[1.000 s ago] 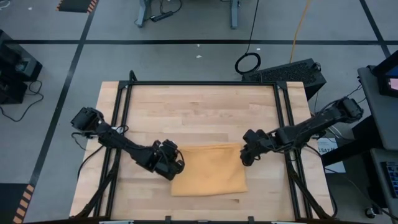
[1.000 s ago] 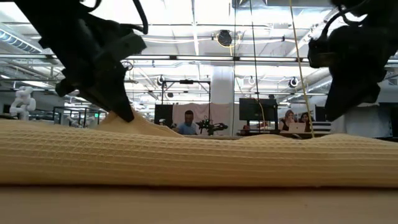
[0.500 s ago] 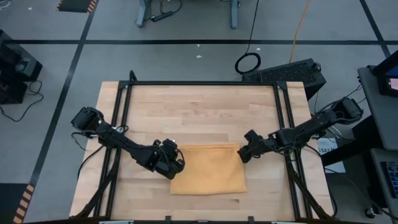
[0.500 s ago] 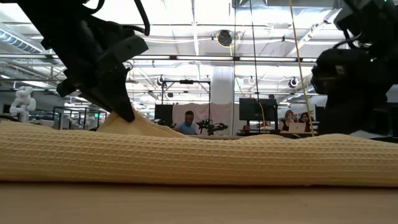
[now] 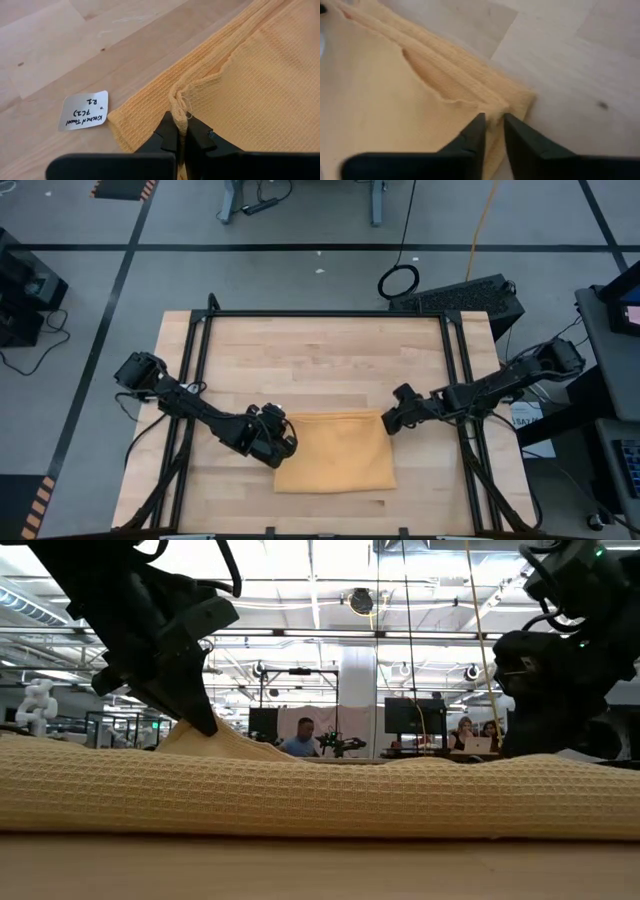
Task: Roll towel
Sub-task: Fold the yellow towel in
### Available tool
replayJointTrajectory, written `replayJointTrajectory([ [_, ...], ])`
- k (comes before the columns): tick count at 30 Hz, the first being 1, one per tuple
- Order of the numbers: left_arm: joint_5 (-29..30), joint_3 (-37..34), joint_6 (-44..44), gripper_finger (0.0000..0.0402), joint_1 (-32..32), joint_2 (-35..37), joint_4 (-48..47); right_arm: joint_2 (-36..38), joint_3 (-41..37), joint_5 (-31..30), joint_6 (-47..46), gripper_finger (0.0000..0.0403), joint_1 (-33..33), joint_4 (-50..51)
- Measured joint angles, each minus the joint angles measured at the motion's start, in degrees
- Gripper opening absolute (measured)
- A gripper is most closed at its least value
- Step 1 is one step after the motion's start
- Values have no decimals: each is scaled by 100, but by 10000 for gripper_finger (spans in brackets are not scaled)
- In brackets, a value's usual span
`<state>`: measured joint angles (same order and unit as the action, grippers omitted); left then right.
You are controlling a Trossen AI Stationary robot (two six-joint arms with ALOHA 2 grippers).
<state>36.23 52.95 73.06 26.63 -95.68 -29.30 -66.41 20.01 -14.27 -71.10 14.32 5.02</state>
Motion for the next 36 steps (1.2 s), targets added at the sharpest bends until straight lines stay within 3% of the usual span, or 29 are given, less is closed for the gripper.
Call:
replayJointTrajectory([
  [4,0,0,0,8,0,0,-15,0,0,-41,115,8,-72,3],
  [14,12,55,-82,8,20,201,42,344,0,75,301,1,-86,5],
  [18,155,116,-457,8,55,332,45,377,0,-23,296,1,-86,117],
  [27,166,114,-440,8,-128,132,-409,78,-2,-351,381,5,-199,202],
  [36,133,109,-290,8,-193,98,-466,462,57,-51,586,56,-178,120],
])
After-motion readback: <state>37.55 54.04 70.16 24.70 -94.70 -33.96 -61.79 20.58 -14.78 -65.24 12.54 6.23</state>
